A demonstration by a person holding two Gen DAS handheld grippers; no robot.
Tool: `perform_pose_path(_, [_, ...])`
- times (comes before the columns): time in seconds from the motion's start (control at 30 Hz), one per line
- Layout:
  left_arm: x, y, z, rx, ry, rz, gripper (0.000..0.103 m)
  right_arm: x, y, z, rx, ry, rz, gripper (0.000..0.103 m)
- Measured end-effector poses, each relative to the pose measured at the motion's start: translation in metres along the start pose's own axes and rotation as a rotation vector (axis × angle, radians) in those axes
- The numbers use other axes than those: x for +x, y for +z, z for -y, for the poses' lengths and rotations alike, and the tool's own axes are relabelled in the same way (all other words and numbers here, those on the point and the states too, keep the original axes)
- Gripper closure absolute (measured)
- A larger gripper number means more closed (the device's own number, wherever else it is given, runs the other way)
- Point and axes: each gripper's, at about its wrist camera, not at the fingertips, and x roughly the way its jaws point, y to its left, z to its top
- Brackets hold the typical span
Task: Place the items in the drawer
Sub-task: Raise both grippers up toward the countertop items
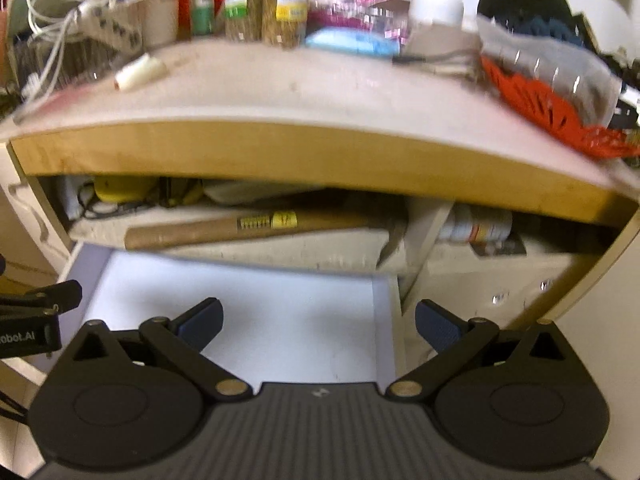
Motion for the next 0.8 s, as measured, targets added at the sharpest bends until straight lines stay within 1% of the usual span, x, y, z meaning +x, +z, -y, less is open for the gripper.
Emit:
perform_pose_path(0.27, [-0.012, 0.014, 0.001, -0.012, -0.013, 0.088, 0.000, -0.020, 0.014, 0.003, 0.011, 0.012, 0.145, 0.000])
perform_pose_path(0.43, [-0.020, 0.024, -0.001, -0.014, -0.006, 0.155, 0.000, -0.034, 0.022, 0.003, 0.003, 0.013, 0.237, 0.000])
perform_pose_path(0.7, [-0.038, 0.034, 0.004, 0.017, -0.011, 0.276, 0.000, -0.050, 0.031, 0.003, -0.001, 0.017, 0.336, 0.000])
perform_pose_path(0.8, [-0.044, 0.037, 0.007, 0.031, -0.018, 0.309, 0.000, -0.056, 0.033, 0.004, 0.001, 0.018, 0.370, 0.000])
